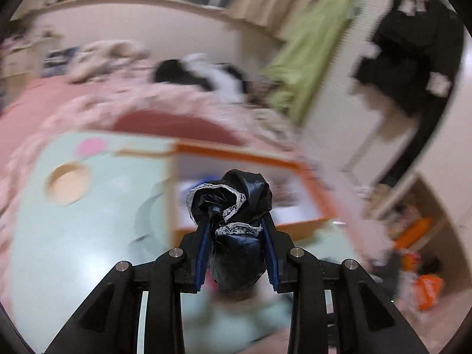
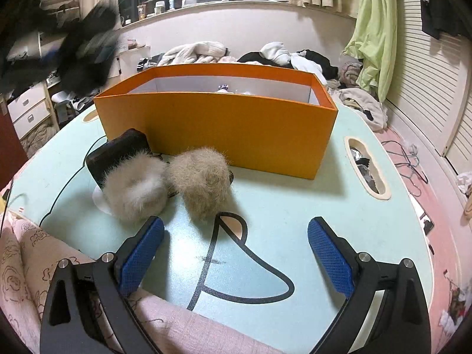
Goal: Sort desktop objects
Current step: 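Lift the black fabric bag out and drop it on the table with the left tool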
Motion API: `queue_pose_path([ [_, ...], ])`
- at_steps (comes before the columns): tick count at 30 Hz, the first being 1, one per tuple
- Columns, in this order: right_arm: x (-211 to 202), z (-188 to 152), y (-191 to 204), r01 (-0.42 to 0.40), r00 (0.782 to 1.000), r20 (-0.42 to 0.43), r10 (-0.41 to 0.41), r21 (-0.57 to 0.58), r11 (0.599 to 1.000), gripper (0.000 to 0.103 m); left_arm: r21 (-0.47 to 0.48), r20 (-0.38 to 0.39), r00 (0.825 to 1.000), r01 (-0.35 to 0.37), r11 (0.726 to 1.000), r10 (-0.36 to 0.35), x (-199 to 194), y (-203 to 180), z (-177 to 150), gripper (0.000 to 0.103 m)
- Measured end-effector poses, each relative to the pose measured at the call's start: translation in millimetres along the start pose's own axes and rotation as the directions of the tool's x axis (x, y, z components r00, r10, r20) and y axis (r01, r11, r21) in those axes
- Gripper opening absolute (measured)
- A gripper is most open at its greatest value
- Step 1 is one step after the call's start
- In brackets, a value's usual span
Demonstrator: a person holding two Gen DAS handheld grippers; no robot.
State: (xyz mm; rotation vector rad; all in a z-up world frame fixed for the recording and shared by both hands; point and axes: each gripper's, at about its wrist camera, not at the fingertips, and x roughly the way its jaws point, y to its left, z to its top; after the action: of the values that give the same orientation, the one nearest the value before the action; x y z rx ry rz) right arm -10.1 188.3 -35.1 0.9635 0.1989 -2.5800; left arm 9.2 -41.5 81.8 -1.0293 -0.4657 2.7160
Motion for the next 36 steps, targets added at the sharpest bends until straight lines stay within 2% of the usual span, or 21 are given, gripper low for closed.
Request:
queue_pose_path([
  [2,-2,-1,-5,0.000,1.000,0.001,0.000,0.000,1.000,0.098,-0.033,-0.014,0.997,-0.076,0.997,0.076,8,21,-13,0.031],
  [4,-4,1,-4,0.000,1.000,0.001,0.000,0.000,1.000,0.098,-0.041,-0.051,0.992,-0.114,0.993,0.112,21,31,-22,0.031],
  [5,-6,1,-3,0.000,1.000,0.001,0.000,0.000,1.000,0.098,-0.040,-0.074,0.992,-0.108,0.993,0.105,30,33,-27,0.031],
  [7,-8,2,-2,0.000,1.000,0.000,0.000,0.000,1.000,0.098,-0.020,-0.110,0.993,-0.052,0.998,0.050,45,26,-31,0.032],
  [9,-9,2,-1,0.000,1.000,0.000,0.000,0.000,1.000,0.098,-0.007,-0.113,0.994,-0.015,1.000,0.014,53,17,-32,0.037],
  [11,-9,3,0,0.000,1.000,0.000,0.000,0.000,1.000,0.098,-0.002,-0.093,0.996,-0.002,1.000,0.002,51,11,-30,0.057],
  [13,-11,4,1,0.000,1.000,0.000,0.000,0.000,1.000,0.098,-0.008,-0.054,0.999,0.006,1.000,-0.006,38,16,-34,0.069],
  [15,-11,4,0,0.001,1.000,0.000,-0.001,0.000,1.000,0.098,-0.018,-0.015,1.000,0.007,1.000,-0.007,23,20,-35,0.074],
  [18,-13,5,1,0.000,1.000,-0.001,0.000,0.000,1.000,0.098,0.024,-0.016,1.000,-0.010,1.000,0.011,9,23,-44,0.082],
  [20,-13,5,1,0.000,1.000,-0.001,0.000,0.000,1.000,0.098,0.101,-0.044,0.998,-0.042,0.994,0.047,6,20,-58,0.095],
  [22,-11,6,1,-0.001,1.000,-0.003,0.001,-0.002,1.000,0.098,0.197,-0.061,0.988,-0.127,0.972,0.142,12,19,-77,0.099],
  [23,-14,6,1,-0.001,1.000,-0.003,0.001,-0.002,1.000,0.098,0.236,-0.082,0.978,-0.169,0.957,0.193,21,21,-86,0.102],
  [24,-15,7,2,-0.002,1.000,-0.003,0.002,-0.002,1.000,0.098,0.313,-0.048,0.959,-0.250,0.916,0.278,27,16,-94,0.103],
  [26,-9,7,1,0.002,1.000,-0.003,-0.002,-0.008,1.000,0.099,0.306,-0.068,0.965,-0.221,0.926,0.253,31,19,-93,0.103],
  [33,-12,6,-7,-0.002,1.000,-0.003,0.002,-0.003,1.000,0.100,0.288,-0.062,0.962,-0.239,0.927,0.267,40,32,-91,0.103],
  [36,-32,14,-4,-0.004,1.000,0.004,0.004,-0.001,1.000,0.100,0.288,-0.061,0.962,-0.239,0.927,0.267,40,33,-91,0.103],
])
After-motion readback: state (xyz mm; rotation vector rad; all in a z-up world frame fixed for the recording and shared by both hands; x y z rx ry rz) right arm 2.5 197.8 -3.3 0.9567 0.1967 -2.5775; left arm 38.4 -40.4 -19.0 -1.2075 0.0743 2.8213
